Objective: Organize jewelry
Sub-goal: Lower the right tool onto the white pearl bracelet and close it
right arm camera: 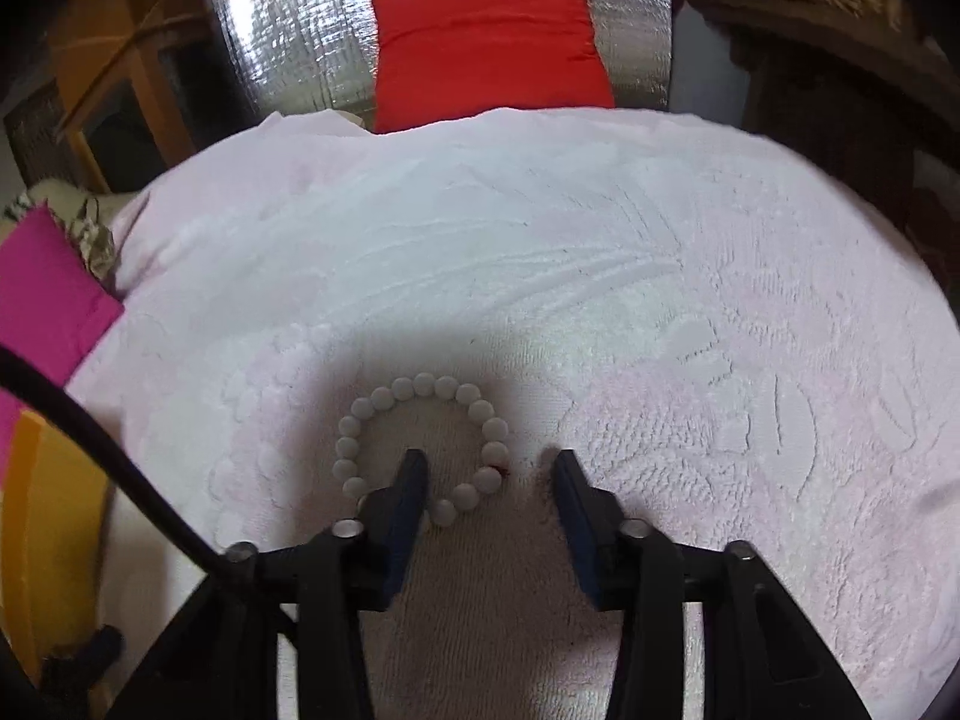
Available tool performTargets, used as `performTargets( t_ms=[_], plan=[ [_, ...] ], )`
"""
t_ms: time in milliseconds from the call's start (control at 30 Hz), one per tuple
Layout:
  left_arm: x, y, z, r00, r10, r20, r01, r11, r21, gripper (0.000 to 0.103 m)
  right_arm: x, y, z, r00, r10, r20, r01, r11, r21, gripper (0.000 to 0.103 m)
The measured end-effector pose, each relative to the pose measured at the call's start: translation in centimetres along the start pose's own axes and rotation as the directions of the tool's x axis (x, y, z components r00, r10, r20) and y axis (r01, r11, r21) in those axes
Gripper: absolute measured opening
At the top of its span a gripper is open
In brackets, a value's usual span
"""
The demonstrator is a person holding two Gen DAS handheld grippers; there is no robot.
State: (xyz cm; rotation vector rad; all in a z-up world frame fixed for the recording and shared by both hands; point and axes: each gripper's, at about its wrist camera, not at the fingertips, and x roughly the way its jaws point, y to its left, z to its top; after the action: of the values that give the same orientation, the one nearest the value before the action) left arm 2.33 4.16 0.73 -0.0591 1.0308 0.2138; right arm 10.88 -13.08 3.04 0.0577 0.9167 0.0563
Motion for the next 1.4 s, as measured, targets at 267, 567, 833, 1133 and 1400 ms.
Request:
performTargets(
  t_ms=[267, 567, 833, 1133, 1400],
  plan=[
    [-0.4, -0.6, -0.2, 1.0, 0.024, -0.012, -0.024, 1.0, -0.012, 0.103, -0.8, -0.3, -0.7, 0.999, 0.026, -0.025, -0.028, 0.995, -0.101, 0.02],
    [-0.7, -1.1, -0.4, 0.998, 0.042, -0.037, -0.043, 0.999, -0.011, 0.103, -3.1, -2.1, -3.2, 0.99, 0.09, -0.112, -0.11, 0.978, -0.18, 0.02],
    [-1.2, -1.9, -0.7, 0.996, 0.086, -0.009, -0.086, 0.996, 0.017, 0.103, -2.6, -2.3, -3.1, 0.988, 0.112, -0.103, -0.127, 0.981, -0.147, 0.021],
    [-1.7, -2.1, -0.6, 0.996, 0.089, -0.006, -0.088, 0.995, 0.044, 0.103, -3.0, -1.9, -3.1, 0.992, 0.106, -0.068, -0.114, 0.985, -0.132, 0.011],
    [-1.3, -1.3, -0.2, 0.997, 0.068, -0.02, -0.068, 0.997, 0.035, 0.103, -2.5, -1.7, -3.0, 0.992, 0.092, -0.089, -0.104, 0.985, -0.138, 0.012]
  ],
)
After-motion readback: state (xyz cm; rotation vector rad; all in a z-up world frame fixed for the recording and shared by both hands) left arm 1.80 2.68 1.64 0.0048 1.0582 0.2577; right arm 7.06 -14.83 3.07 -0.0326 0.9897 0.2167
